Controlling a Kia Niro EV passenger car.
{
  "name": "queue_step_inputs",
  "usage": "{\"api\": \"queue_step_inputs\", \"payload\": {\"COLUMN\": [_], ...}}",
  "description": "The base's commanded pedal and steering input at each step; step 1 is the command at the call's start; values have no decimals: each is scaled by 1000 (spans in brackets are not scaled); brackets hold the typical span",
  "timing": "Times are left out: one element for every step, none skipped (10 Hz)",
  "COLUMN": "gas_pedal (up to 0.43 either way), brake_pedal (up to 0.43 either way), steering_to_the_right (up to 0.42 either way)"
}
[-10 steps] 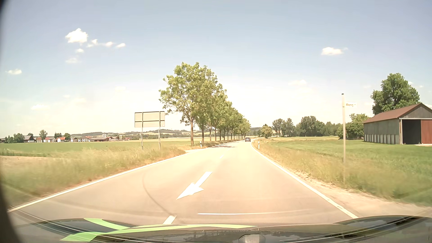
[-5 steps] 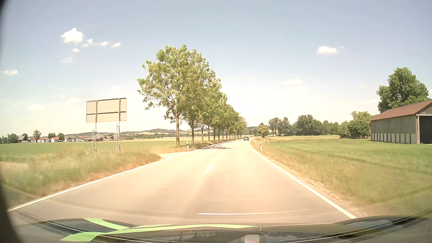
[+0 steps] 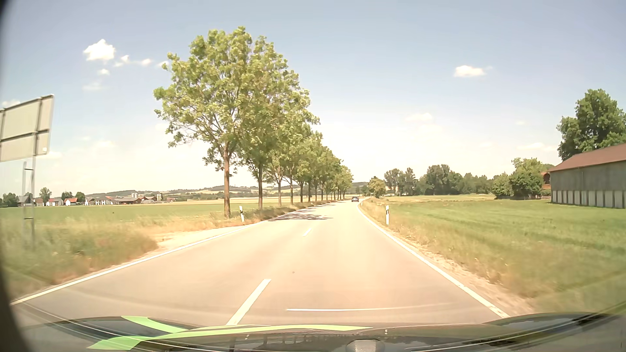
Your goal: Follow the waypoints while adhering to traffic rules and regulations
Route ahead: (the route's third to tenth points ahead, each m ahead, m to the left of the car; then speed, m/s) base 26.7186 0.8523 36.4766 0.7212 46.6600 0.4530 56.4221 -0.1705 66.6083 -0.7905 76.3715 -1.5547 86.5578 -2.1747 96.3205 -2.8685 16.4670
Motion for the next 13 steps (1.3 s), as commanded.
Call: {"api": "queue_step_inputs", "payload": {"gas_pedal": [248, 260, 260, 260, 248, 228, 228, 228, 228, 240, 240, 240, 248], "brake_pedal": [0, 0, 0, 0, 0, 0, 0, 0, 0, 0, 0, 0, 0], "steering_to_the_right": [7, 6, 6, 6, 5, 4, 3, 3, 3, 3, 3, 3, 3]}}
